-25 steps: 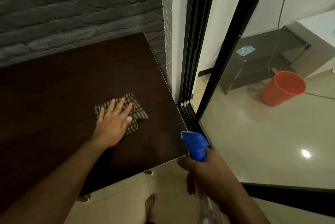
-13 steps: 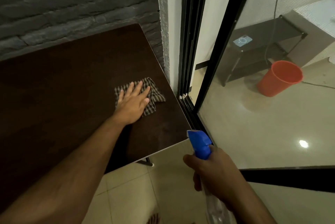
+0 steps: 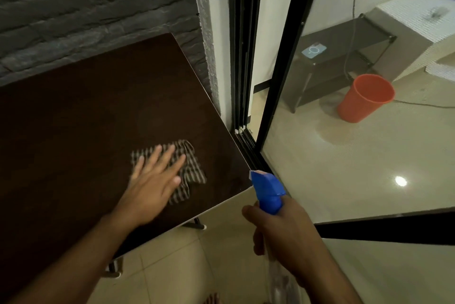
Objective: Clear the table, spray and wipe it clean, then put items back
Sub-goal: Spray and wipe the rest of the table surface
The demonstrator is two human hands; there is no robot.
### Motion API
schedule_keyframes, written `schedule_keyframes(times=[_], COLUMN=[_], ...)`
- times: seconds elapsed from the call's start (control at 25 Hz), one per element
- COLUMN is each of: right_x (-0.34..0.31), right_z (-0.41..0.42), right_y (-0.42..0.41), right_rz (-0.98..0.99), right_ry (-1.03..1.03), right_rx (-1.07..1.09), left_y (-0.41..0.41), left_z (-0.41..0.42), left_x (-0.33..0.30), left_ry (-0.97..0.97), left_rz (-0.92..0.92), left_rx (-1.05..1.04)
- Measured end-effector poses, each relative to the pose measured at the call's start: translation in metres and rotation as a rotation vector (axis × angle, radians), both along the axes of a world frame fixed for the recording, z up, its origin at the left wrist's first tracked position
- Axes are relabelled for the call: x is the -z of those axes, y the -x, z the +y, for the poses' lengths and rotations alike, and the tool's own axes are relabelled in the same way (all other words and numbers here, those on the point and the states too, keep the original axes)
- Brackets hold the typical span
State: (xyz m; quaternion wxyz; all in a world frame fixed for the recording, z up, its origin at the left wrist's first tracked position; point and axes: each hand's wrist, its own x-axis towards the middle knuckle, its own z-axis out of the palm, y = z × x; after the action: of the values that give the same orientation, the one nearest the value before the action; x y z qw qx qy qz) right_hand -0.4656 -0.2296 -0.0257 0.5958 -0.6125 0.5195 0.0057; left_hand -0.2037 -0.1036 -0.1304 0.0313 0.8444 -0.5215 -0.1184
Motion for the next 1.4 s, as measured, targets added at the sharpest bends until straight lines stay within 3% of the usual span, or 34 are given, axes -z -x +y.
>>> schedule_keyframes(times=[0.12, 0.2, 0.36, 0.52, 0.72, 0.88, 1.2, 1.4], right_x=[-0.003, -0.003, -0.01, -0.008, -0.008, -0.011, -0.014, -0.016], right_z=[-0.002, 0.0, 0.006, 0.009, 0.019, 0.027, 0.036, 0.039], right_y=[0.001, -0.001, -0.002, 0.006, 0.008, 0.004, -0.014, -0.02], right_rz=[0.009, -0.015, -0.027, -0.017, 0.016, 0.016, -0.013, -0.017], right_ry=[0.064, 0.064, 0.006, 0.0, 0.014, 0.071, 0.103, 0.162], right_rx=[-0.026, -0.008, 0.019, 0.053, 0.096, 0.091, 0.032, -0.057], left_y=[-0.03, 0.001, 0.089, 0.066, 0.02, 0.054, 0.095, 0.093], left_z=[-0.101, -0.151, -0.084, 0.0, -0.109, -0.179, -0.078, -0.032], left_x=[-0.01, -0.012, 0.0, 0.004, -0.006, -0.006, 0.002, 0.007], left_ry=[-0.061, -0.079, -0.023, -0.004, -0.047, -0.072, 0.017, 0.033], left_rz=[0.007, 0.018, -0.054, -0.112, -0.016, -0.03, -0.042, -0.093], left_rx=[-0.231, -0.168, 0.193, 0.257, -0.001, 0.067, 0.28, 0.216])
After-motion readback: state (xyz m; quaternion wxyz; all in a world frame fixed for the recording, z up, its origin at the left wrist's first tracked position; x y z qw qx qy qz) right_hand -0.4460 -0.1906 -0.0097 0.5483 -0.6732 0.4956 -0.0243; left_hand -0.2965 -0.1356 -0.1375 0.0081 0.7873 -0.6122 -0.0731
